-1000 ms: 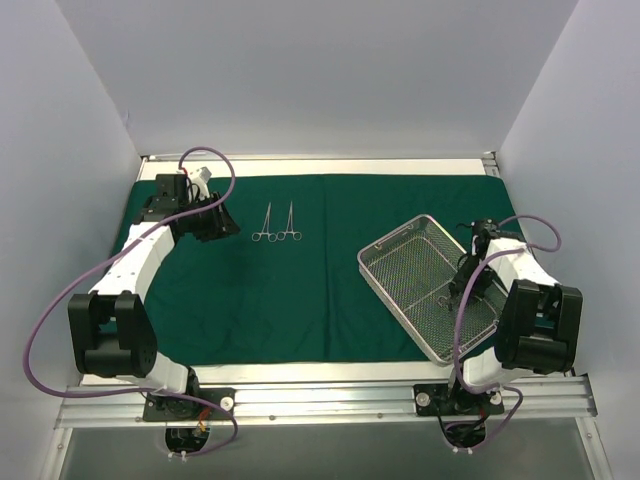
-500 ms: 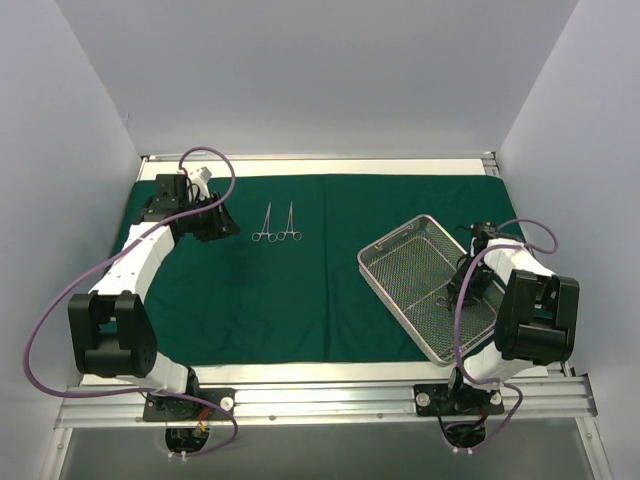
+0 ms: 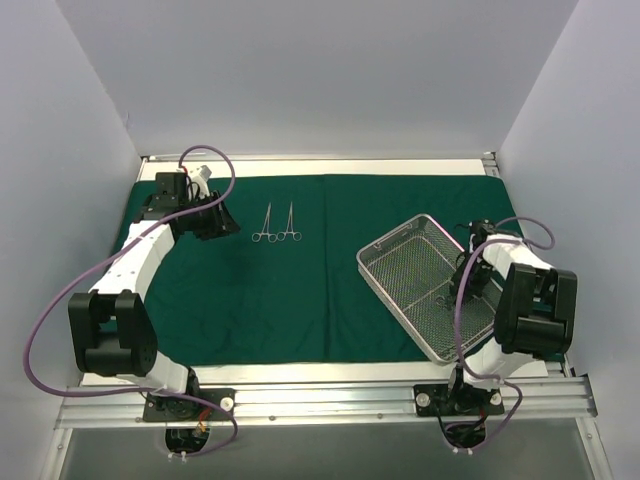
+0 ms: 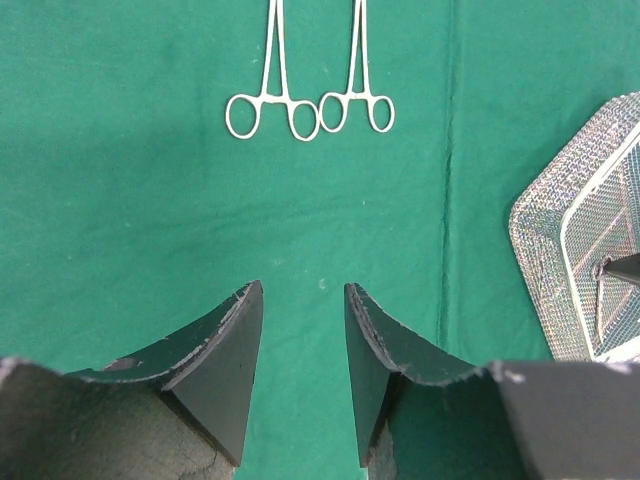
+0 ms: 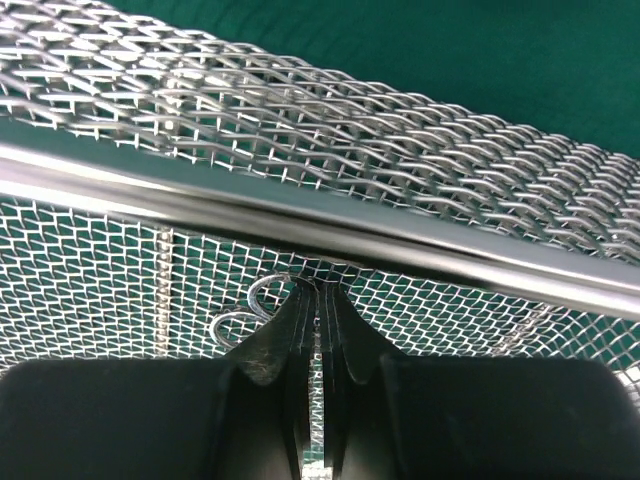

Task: Open and lay out the surgical kit
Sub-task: Pick up the medical item from the container.

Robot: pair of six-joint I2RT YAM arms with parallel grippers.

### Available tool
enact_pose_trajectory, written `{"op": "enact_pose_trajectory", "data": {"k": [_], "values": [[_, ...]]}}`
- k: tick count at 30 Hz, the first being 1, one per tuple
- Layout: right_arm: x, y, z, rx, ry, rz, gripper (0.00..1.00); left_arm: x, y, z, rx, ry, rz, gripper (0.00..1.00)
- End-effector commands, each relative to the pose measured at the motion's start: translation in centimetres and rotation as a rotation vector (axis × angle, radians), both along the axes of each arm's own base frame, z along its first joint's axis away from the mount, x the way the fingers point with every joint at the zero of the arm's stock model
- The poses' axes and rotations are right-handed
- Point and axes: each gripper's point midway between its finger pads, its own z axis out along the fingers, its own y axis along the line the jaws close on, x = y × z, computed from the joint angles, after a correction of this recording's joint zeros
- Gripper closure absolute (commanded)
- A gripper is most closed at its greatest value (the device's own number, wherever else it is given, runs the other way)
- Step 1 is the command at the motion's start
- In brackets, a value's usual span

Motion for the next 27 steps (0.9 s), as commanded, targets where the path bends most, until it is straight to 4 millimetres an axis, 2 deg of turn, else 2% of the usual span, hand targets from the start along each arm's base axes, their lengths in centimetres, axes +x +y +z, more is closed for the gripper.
{"op": "enact_pose_trajectory", "data": {"k": [1, 2, 6, 9, 13, 16, 19, 20, 21, 23, 24, 25, 26, 27], "values": [[3.0, 0.8, -0.7, 0.012, -0.05, 0.08, 1.0, 1.1, 0.2, 2.1, -0.004, -0.059, -0.006, 0.53], [3.4, 0.9, -0.3, 0.012, -0.035, 0.099, 1.0, 1.2, 0.2, 2.2, -0.006, -0.061, -0.006, 0.53], [7.8, 1.5, 4.8, -0.016, -0.135, 0.276, 1.0, 1.1, -0.2, 2.3, -0.023, -0.067, -0.017, 0.53], [10.1, 2.6, 7.9, -0.022, -0.236, 0.36, 1.0, 1.2, -0.7, 2.7, -0.047, -0.076, -0.03, 0.55], [10.6, 4.4, 9.0, 0.051, -0.278, 0.425, 1.0, 1.3, -1.9, 3.4, -0.07, -0.096, -0.066, 0.56], [11.1, 6.4, 10.0, 0.098, -0.327, 0.523, 1.0, 1.1, -3.1, 4.1, -0.091, -0.114, -0.105, 0.56], [11.8, 10.0, 11.7, 0.14, -0.387, 0.678, 1.0, 0.7, -4.9, 5.2, -0.156, -0.137, -0.176, 0.55], [12.6, 11.1, 13.0, 0.137, -0.43, 0.75, 1.0, 0.6, -5.3, 5.6, -0.175, -0.148, -0.196, 0.54], [12.4, 13.5, 13.6, 0.166, -0.445, 0.834, 1.0, 0.3, -6.1, 5.9, -0.191, -0.148, -0.225, 0.54], [12.8, 16.0, 15.1, 0.173, -0.477, 0.995, 1.0, -0.4, -7.5, 6.8, -0.238, -0.157, -0.296, 0.52], [12.6, 17.7, 15.8, 0.199, -0.494, 1.075, 1.0, -0.8, -8.4, 6.9, -0.252, -0.149, -0.329, 0.52], [11.7, 20.3, 16.2, 0.212, -0.499, 1.181, 1.0, -1.6, -9.3, 7.3, -0.289, -0.143, -0.379, 0.52], [11.4, 21.7, 16.4, 0.219, -0.501, 1.257, 1.0, -2.0, -9.9, 7.5, -0.305, -0.132, -0.405, 0.52], [11.3, 22.8, 17.5, 0.205, -0.523, 1.344, 1.0, -2.8, -10.8, 7.5, -0.318, -0.119, -0.44, 0.52]]}}
